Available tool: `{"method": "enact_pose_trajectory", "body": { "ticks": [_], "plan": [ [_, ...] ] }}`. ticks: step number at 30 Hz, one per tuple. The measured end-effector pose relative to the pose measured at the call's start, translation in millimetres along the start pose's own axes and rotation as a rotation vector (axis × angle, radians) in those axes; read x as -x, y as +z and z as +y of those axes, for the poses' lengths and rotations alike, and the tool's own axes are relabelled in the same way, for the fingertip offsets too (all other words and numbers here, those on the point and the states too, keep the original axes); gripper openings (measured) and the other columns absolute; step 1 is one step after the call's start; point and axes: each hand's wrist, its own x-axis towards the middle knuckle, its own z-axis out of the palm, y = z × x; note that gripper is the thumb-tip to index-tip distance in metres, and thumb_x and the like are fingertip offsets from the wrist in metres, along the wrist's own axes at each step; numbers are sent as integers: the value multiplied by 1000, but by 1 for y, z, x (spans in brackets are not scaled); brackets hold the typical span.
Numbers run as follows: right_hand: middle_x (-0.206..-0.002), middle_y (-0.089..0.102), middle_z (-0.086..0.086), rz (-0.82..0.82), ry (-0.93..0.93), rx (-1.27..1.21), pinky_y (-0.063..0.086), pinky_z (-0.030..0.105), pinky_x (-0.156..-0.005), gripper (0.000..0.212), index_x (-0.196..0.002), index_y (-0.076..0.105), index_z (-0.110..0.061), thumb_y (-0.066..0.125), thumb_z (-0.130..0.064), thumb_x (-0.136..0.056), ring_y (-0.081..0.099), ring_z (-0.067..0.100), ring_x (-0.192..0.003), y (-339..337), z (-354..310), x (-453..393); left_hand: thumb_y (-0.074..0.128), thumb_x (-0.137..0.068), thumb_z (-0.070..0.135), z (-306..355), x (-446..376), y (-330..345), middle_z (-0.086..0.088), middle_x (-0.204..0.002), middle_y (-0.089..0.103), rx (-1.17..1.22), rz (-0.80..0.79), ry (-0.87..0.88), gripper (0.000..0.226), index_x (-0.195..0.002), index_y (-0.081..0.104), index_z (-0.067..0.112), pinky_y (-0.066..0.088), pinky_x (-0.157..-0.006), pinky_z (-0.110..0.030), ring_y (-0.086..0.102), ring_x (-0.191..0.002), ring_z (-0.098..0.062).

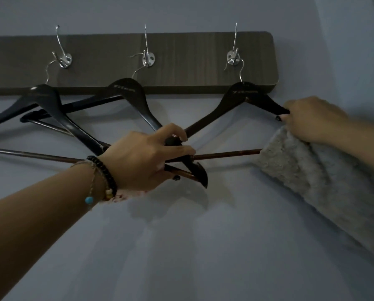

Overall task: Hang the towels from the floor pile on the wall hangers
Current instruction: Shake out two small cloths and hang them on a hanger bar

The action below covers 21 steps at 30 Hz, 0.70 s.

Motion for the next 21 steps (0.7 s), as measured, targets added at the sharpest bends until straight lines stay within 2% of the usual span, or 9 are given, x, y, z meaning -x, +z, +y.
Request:
{"method": "enact_pose_trajectory", "body": {
  "ticks": [3,5,9,16,21],
  "plan": [
    [-85,53,14,-6,-18,23,31,29,-52,29,-95,60,-4,46,-29,-99,52,28,-73,-1,2,-12,61,-76,44,-2,13,3,-2,-131,46,-27,-73,8,55,-129,54,32,38,-56,-12,42,-56,-2],
    [-86,55,15,-11,-16,28,35,31,-56,30,-96,61,-3,47,-30,-98,53,30,-74,-1,4,-19,67,-74,40,-8,22,4,-2,-126,49,-44,-92,30,57,-128,54,32,32,-54,-8,38,-52,-2],
    [-84,56,16,-26,-18,22,40,33,-59,29,-92,60,-4,48,-30,-98,54,31,-72,-3,6,-26,82,-68,27,-18,42,5,-7,-127,49,-78,-88,76,68,-130,54,28,37,-52,-16,37,-53,-3],
    [-79,53,15,-58,-59,-2,47,38,-68,30,-71,49,-13,49,-26,-98,53,32,-74,-9,3,-26,60,-81,26,-27,60,14,-13,-129,41,-127,0,101,61,-138,40,28,43,-44,-25,42,-53,-11],
    [-90,58,21,-88,-73,6,43,35,-67,23,-76,50,-15,49,-25,-98,52,31,-77,-13,0,-27,52,-89,25,-28,61,21,-12,-128,43,-145,53,125,51,-139,40,25,45,-43,-28,40,-56,-11]
  ]
}}
